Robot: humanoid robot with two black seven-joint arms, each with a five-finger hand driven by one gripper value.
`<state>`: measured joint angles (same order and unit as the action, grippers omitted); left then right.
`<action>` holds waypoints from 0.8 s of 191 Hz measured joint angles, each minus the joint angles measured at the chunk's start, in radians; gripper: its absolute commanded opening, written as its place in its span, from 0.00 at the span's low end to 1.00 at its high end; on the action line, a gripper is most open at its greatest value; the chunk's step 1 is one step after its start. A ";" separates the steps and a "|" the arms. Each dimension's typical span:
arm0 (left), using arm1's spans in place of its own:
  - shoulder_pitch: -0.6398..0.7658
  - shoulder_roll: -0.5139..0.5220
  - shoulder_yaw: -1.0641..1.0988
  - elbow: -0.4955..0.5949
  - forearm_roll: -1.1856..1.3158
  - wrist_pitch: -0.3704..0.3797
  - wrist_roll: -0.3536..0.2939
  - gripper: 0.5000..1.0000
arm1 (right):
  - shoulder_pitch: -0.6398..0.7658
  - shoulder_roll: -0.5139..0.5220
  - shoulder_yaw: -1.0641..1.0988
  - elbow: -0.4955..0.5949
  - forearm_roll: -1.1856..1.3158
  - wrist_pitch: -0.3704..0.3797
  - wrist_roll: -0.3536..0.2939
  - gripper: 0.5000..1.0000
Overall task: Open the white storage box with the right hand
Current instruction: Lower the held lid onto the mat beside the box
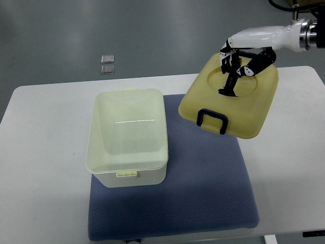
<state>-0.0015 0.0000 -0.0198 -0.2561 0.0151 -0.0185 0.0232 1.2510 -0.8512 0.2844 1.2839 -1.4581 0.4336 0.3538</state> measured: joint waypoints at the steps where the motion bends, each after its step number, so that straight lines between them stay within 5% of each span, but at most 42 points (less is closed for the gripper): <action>1: 0.000 0.000 0.000 0.000 0.000 0.000 0.000 1.00 | -0.002 -0.001 0.000 -0.001 0.000 0.000 0.001 0.00; 58: 0.000 0.000 -0.001 0.000 0.000 0.000 0.028 1.00 | -0.163 -0.013 -0.002 -0.038 -0.045 -0.064 0.009 0.00; 153: 0.000 0.000 -0.002 0.000 0.000 0.000 0.034 1.00 | -0.271 0.203 -0.004 -0.081 -0.111 -0.179 0.002 0.00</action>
<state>-0.0015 0.0000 -0.0219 -0.2562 0.0153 -0.0184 0.0569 0.9804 -0.6482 0.2807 1.2026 -1.5691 0.2545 0.3560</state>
